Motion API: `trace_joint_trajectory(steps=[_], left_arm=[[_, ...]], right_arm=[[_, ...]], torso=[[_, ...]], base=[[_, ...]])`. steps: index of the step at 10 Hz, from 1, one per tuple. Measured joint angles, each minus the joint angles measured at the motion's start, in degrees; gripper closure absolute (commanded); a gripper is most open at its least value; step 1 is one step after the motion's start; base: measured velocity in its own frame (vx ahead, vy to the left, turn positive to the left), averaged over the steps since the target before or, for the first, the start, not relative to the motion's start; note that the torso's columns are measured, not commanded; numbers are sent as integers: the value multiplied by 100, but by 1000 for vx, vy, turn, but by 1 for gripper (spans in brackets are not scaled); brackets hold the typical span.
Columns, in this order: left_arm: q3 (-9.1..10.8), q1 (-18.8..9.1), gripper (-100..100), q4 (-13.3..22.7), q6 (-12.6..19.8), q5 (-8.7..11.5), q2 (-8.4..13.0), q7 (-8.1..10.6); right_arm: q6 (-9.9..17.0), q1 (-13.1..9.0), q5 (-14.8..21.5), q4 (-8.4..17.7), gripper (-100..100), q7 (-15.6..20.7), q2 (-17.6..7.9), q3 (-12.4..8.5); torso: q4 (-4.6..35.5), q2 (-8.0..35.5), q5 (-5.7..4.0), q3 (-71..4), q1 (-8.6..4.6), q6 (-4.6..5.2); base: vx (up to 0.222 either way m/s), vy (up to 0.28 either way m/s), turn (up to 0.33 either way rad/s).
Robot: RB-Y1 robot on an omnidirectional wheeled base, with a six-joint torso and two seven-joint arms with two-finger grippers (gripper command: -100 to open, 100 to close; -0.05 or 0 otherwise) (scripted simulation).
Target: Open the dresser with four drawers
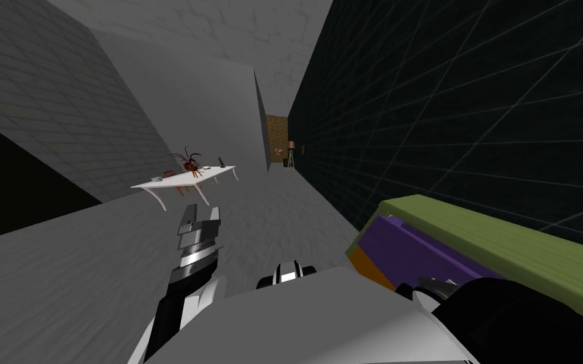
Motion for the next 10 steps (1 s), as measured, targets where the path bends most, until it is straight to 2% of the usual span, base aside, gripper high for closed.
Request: trace_joint_trajectory(steps=[2,3,4,5,6,7,8,10], left_arm=[[-1,-1,0,0,0,0,0,0],[-1,-1,0,0,0,0,0,0],[0,-1,0,0,0,0,0,0],[1,0,0,0,0,0,0,0],[0,-1,0,0,0,0,0,0],[0,0,0,0,0,0,0,0],[1,1,0,0,0,0,1,0],[0,1,0,0,0,0,-1,0]], right_arm=[[-175,351,33,-25,100,-192,55,-400],[-283,582,-21,-202,100,-239,217,-618],[-378,802,-22,-264,100,-302,305,-811],[-406,848,-41,-254,100,-302,320,-935],[-471,975,110,-117,100,-502,293,-1118],[-531,1177,208,-176,100,-712,408,-1274],[-584,1252,224,-150,100,-817,396,-1371],[-601,1276,207,-172,100,-813,396,-1396]], torso=[[7,0,2,3,10,-16],[10,-6,15,-3,24,-25],[8,-4,44,-13,42,-14],[8,3,63,-16,55,-2],[10,0,75,-19,79,-22],[7,-1,100,-30,104,-14],[3,8,122,-34,120,7],[5,5,114,-28,153,7]], base=[[27,61,380],[37,63,375],[25,27,123],[40,44,372],[38,39,333],[22,19,95],[7,0,0],[40,117,-10]])
